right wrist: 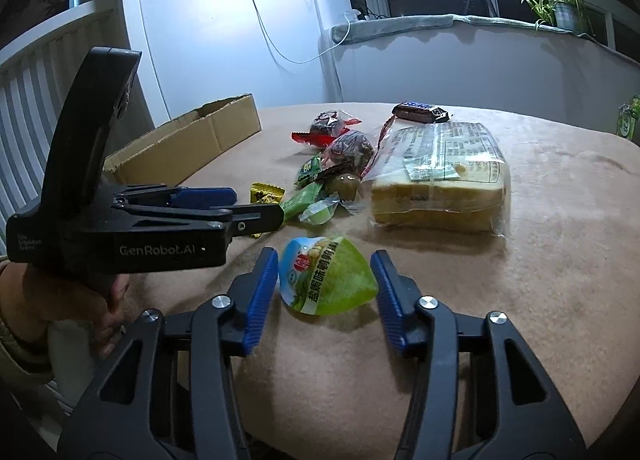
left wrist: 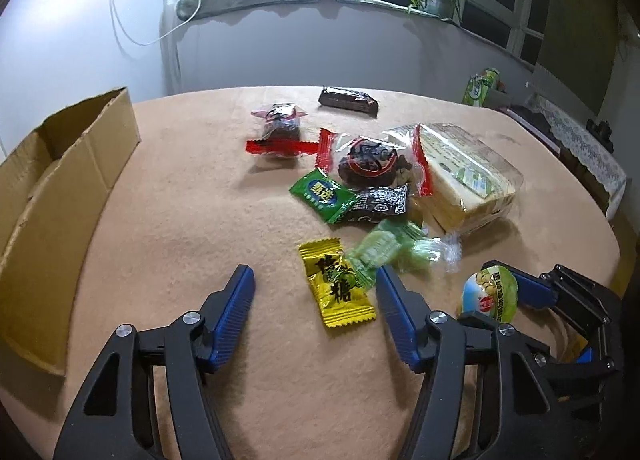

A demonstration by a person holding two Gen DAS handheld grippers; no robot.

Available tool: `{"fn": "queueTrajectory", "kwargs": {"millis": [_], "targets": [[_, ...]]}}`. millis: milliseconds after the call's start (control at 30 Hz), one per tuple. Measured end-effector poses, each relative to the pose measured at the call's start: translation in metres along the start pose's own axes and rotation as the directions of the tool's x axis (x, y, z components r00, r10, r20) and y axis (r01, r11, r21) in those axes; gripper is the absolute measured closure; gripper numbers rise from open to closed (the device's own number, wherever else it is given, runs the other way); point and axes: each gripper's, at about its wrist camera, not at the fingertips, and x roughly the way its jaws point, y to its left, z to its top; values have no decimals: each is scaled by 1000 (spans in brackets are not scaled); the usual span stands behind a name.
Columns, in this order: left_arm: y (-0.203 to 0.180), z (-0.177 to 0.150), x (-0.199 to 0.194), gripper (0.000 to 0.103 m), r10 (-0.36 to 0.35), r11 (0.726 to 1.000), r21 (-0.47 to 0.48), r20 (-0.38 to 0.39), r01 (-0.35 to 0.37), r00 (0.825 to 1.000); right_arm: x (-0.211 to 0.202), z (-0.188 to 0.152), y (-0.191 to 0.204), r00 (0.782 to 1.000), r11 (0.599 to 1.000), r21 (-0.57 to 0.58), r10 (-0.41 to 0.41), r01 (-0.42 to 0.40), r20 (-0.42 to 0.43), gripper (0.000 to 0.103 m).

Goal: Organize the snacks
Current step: 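Grasp the green jelly cup with the right tool while the left tool grasps the yellow candy, then carry the jelly cup and yellow candy into the box and release both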

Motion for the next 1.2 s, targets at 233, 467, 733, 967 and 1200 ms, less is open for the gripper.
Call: {"fn": "queueTrajectory", "kwargs": {"millis": [233, 467, 733, 967, 1200], "targets": [[-11, 2, 2, 70, 9, 998, 59, 3, -9, 1000, -2, -1, -4, 1000, 1000, -10, -10, 10, -3, 71], [-10, 3, 1, 79, 1, 999, 41, 5, -1, 1000, -7, -2, -11, 1000, 1000, 8, -10, 10, 1, 77], [-10, 1, -11, 82, -19, 1000, 19, 26, 18, 999, -12, -1, -15, 1000, 999, 23, -25, 25, 10, 78], [-7, 1, -30, 82, -26, 1000, 10, 66, 25, 997, -24, 5, -11, 998, 998, 16, -58, 57, 32, 78], [-5, 7, -63, 82, -10, 1000, 22, 137, 7, 991, -38, 16, 0, 996, 997, -5, -75, 75, 54, 78]]}}
